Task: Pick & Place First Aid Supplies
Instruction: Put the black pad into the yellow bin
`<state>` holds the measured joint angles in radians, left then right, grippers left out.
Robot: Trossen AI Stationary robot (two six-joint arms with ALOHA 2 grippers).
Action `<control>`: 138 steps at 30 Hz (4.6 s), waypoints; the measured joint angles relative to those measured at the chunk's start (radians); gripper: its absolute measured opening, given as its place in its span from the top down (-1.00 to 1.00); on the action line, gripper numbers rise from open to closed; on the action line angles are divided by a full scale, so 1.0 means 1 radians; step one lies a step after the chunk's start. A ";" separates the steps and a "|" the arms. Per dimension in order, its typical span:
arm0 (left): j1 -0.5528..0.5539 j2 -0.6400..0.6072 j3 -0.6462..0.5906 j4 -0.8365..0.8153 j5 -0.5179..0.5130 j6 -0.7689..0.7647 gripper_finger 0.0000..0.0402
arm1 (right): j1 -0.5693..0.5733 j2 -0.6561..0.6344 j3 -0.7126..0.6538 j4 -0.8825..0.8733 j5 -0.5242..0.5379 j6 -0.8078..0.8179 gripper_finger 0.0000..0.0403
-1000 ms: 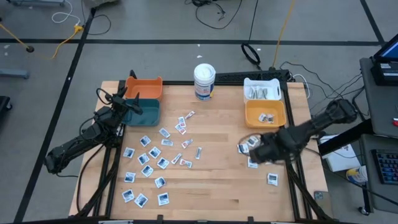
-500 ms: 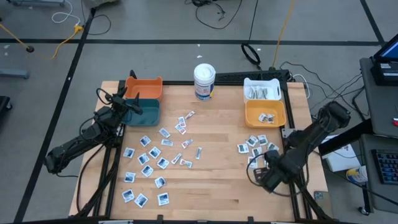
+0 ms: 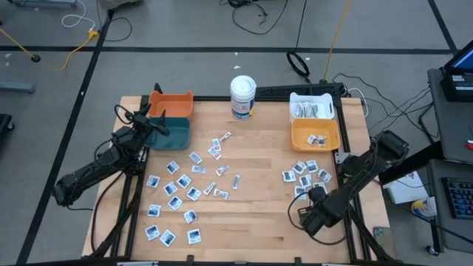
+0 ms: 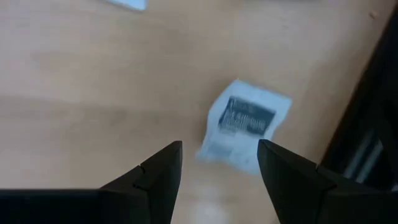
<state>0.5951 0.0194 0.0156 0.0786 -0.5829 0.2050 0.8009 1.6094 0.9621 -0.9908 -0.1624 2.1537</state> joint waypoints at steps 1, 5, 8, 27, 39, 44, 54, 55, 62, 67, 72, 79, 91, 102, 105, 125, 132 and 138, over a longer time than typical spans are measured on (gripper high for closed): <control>0.000 0.000 0.000 0.000 0.000 0.000 -0.53 | 0.000 0.001 -0.020 0.016 -0.001 0.001 -0.01; 0.000 0.000 0.000 0.000 0.000 0.000 -0.53 | -0.001 -0.003 -0.082 0.084 -0.035 0.011 -0.01; 0.000 0.000 0.000 0.000 0.000 0.000 -0.53 | -0.001 -0.003 -0.110 0.125 -0.052 0.027 0.03; 0.000 0.000 0.000 0.000 0.000 0.000 -0.53 | 0.005 -0.112 -0.106 0.179 -0.050 0.026 0.98; 0.000 0.000 0.000 0.000 0.000 0.000 -0.53 | -0.019 -0.285 0.091 -0.143 0.007 -0.023 1.00; 0.000 0.000 0.000 0.000 0.000 0.000 -0.53 | -0.116 -0.280 0.207 -0.306 0.010 -0.150 1.00; 0.000 0.000 0.000 0.000 0.000 0.000 -0.53 | -0.556 -0.269 0.252 -0.357 0.141 -0.569 1.00; 0.000 0.000 0.000 0.000 0.000 0.000 -0.53 | -0.608 -0.270 0.252 -0.373 0.147 -0.616 1.00; 0.000 0.000 0.000 0.000 0.000 0.000 -0.53 | -0.976 -0.270 0.252 -0.439 0.181 -0.921 1.00; 0.000 0.000 0.000 0.000 0.000 0.000 -0.53 | -1.185 -0.270 0.252 -0.481 0.273 -1.029 1.00; 0.000 0.000 0.000 0.000 0.000 0.000 -0.53 | -1.303 -0.271 0.230 -0.471 0.269 -1.088 1.00; 0.000 0.000 0.000 0.000 0.000 0.000 -0.53 | -1.362 -0.248 0.082 -0.299 0.270 -1.124 1.00; 0.000 0.000 0.000 0.000 0.000 0.000 -0.53 | -1.430 -0.156 -0.085 0.104 0.267 -1.250 0.95; 0.000 0.000 0.000 0.000 0.000 0.000 -0.53 | -1.442 -0.174 -0.086 0.090 0.259 -1.306 0.33; 0.000 0.000 0.000 0.000 0.000 0.000 -0.53 | -1.444 -0.191 -0.085 0.086 0.228 -1.328 0.14; 0.000 0.000 0.000 0.000 0.000 0.000 -0.53 | -1.382 -0.414 0.007 -0.178 0.002 -1.104 0.14; 0.000 0.000 0.000 0.000 0.000 0.000 -0.53 | -1.275 -0.437 0.007 -0.181 0.050 -1.101 0.15; 0.000 0.000 0.000 0.000 0.000 0.000 -0.53 | -1.114 -0.437 0.007 -0.177 0.209 -1.102 0.13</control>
<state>0.5953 0.0196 0.0156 0.0784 -0.5829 0.2050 -0.3136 1.1725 0.9695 -1.1682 0.0467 1.0520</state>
